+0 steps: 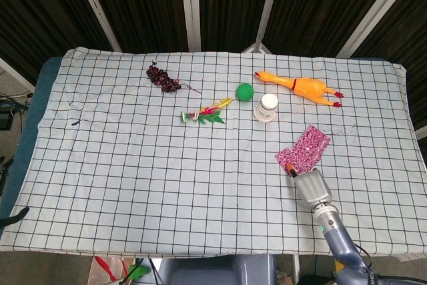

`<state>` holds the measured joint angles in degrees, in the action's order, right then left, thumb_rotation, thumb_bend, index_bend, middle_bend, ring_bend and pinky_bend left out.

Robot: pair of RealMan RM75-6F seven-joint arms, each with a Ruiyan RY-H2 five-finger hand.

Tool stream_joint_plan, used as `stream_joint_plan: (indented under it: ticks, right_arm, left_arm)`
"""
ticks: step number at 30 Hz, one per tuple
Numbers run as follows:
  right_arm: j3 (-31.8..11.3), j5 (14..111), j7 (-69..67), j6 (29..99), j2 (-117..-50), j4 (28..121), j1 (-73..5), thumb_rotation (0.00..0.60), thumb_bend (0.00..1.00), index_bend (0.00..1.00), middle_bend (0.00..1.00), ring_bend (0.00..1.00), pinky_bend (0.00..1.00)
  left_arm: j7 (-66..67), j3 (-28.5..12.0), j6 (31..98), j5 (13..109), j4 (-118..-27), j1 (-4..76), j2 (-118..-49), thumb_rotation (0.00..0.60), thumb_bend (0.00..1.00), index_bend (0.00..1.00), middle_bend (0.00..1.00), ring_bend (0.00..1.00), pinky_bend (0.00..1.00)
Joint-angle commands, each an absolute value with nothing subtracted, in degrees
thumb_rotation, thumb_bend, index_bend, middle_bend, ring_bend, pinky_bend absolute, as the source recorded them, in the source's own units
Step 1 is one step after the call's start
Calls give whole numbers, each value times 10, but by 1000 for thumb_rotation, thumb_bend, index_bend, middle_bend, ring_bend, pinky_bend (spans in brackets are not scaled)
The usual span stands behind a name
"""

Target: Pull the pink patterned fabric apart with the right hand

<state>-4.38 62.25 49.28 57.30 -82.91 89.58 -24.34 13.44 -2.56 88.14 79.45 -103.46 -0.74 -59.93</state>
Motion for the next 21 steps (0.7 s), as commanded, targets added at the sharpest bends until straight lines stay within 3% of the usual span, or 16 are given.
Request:
stream_joint_plan:
  ticks: [1, 21]
  right_arm:
    - [-41, 615, 498, 573, -830, 895, -247, 600, 709, 111, 786, 749, 466]
    - [-8, 625, 517, 594, -832, 932, -258, 600, 710, 111, 786, 749, 466]
  left_arm:
    - [135, -26, 881, 794, -1035, -7, -600, 600, 204, 105, 27, 50, 63]
    - [131, -25, 879, 794, -1035, -6, -597, 600, 204, 105, 27, 52, 63]
